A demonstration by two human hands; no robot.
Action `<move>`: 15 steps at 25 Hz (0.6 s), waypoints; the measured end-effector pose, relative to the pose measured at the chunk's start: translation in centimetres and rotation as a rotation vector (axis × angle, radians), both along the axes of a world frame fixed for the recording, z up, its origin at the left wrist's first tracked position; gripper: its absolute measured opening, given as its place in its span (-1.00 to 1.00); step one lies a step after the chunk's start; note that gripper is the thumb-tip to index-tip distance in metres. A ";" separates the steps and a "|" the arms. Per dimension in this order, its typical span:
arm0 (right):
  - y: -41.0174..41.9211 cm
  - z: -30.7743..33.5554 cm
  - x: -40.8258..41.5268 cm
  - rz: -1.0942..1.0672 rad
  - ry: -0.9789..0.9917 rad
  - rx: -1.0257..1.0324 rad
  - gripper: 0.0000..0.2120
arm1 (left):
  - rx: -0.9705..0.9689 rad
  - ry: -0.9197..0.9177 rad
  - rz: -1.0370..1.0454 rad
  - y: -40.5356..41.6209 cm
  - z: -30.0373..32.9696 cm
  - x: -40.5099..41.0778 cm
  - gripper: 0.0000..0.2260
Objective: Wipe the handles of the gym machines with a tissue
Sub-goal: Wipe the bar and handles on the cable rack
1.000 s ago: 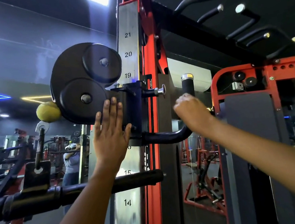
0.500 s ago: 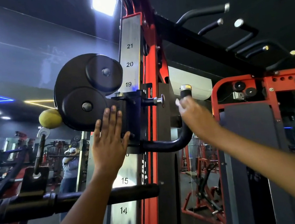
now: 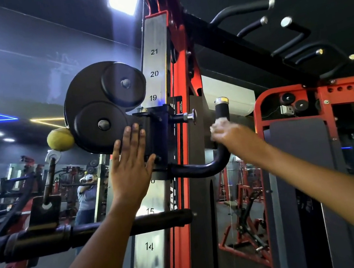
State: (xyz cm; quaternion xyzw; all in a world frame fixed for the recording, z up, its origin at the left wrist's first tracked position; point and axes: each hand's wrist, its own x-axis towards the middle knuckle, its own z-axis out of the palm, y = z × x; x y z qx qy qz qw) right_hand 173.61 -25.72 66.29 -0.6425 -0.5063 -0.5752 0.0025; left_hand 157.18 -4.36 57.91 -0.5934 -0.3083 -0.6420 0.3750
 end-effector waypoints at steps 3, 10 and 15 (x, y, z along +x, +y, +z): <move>1.7 -7.0 -1.2 0.114 0.060 0.037 -0.73 | 0.002 0.006 0.015 0.1 0.0 -0.1 -0.41; 2.4 -4.7 -1.7 0.229 0.089 0.076 -0.68 | 0.013 -0.003 -0.012 0.2 0.0 0.0 -0.42; 3.1 -8.8 -1.1 0.238 0.200 0.285 -0.62 | 0.011 -0.010 -0.002 0.4 0.0 0.1 -0.42</move>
